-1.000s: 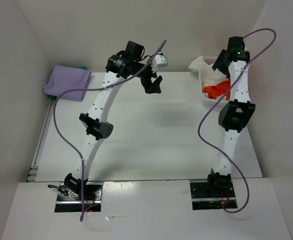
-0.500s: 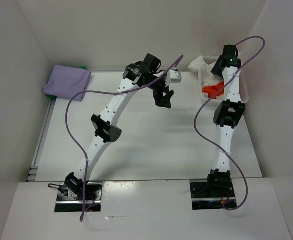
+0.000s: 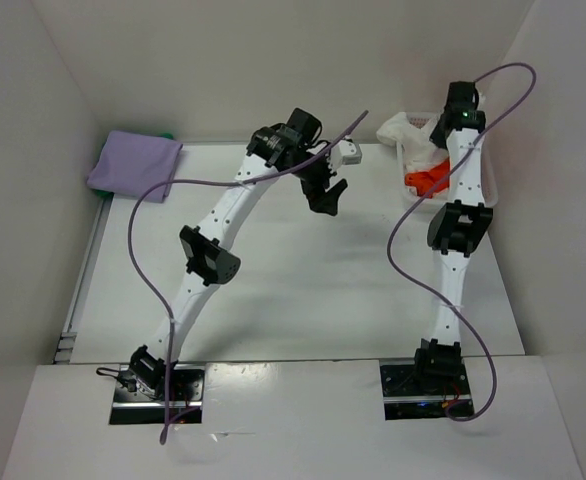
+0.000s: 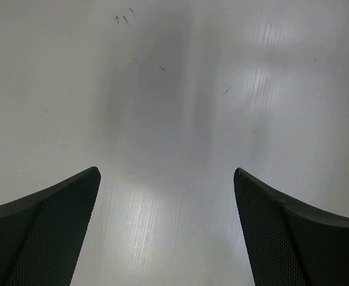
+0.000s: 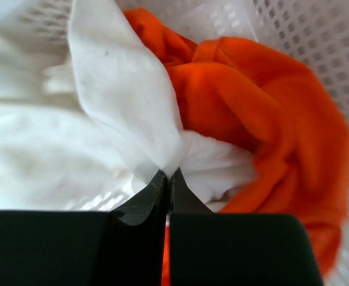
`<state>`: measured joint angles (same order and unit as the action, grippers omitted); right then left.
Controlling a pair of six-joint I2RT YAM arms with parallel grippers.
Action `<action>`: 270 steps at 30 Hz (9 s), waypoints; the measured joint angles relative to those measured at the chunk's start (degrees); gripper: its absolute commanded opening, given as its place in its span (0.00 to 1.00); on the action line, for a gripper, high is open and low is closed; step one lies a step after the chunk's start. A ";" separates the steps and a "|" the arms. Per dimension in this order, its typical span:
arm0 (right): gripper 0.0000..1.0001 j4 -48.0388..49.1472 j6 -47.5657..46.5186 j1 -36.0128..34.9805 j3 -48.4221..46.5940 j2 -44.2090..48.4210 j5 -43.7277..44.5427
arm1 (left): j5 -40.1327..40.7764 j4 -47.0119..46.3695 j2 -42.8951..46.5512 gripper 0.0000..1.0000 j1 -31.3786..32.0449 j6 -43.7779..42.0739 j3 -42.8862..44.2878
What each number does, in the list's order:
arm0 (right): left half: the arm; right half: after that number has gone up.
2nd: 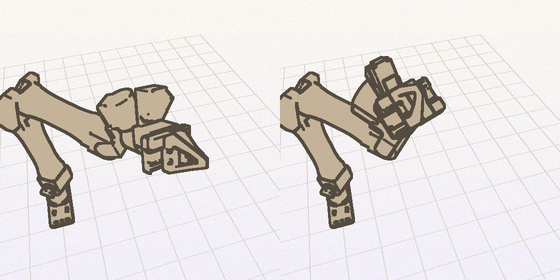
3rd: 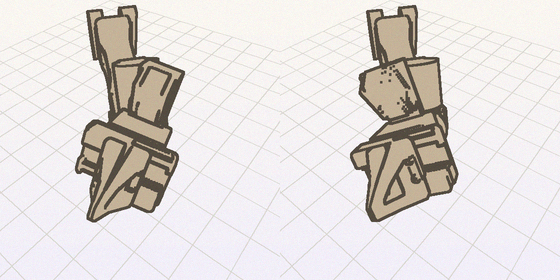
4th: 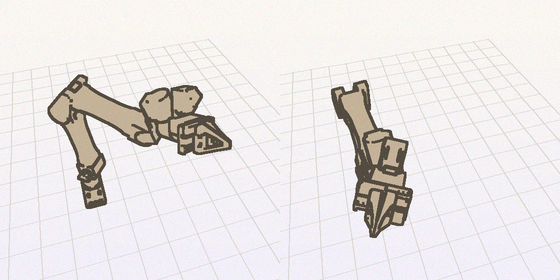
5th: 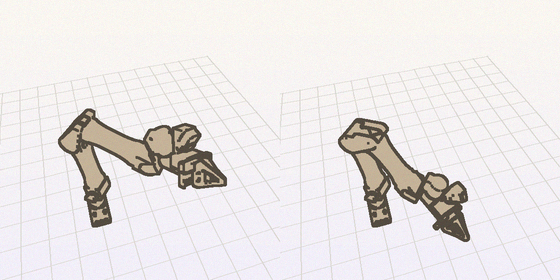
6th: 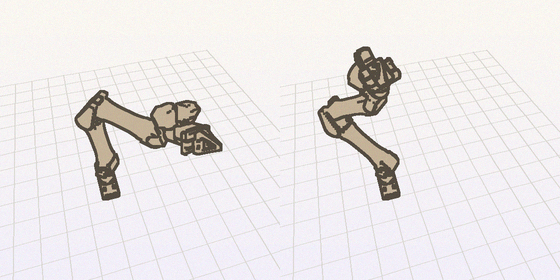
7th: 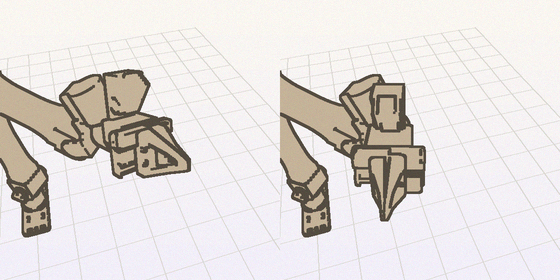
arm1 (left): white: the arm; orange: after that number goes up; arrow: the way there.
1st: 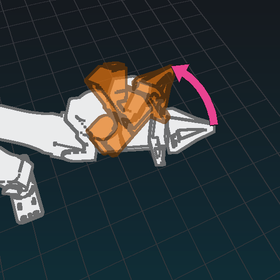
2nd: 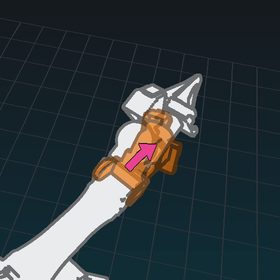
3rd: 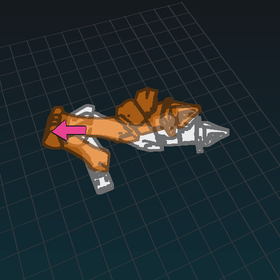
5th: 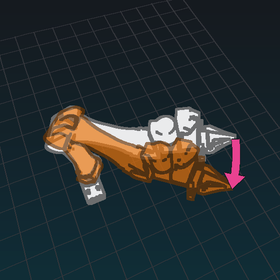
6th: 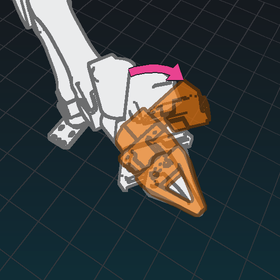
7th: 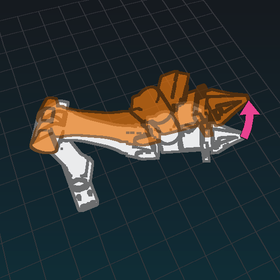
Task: Fold and stack the t-shirts
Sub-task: Grab crumpled tshirt from bin with the right arm, then move the tshirt to the center of the board, then flatten out the tshirt
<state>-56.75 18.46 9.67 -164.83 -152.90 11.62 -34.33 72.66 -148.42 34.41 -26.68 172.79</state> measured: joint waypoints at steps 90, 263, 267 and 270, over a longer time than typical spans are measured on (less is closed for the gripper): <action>0.00 20.26 9.14 -6.08 5.88 57.68 -50.18 | 19.32 -27.71 55.34 1.00 -11.08 10.58 -61.96; 0.00 14.78 0.87 -22.05 41.97 56.28 -11.39 | 53.92 -46.97 65.42 0.00 -31.34 -13.03 -81.66; 0.00 15.61 -4.52 -29.35 38.14 64.02 -3.74 | 54.64 -50.77 73.48 0.00 -31.39 -12.37 -79.32; 0.00 15.61 -5.97 -30.03 43.76 71.36 -0.83 | 55.08 -51.76 78.64 0.00 -31.41 -12.59 -83.89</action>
<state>-41.15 12.49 -20.36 -121.08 -81.54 10.79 20.75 20.91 -69.78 3.01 -39.27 88.90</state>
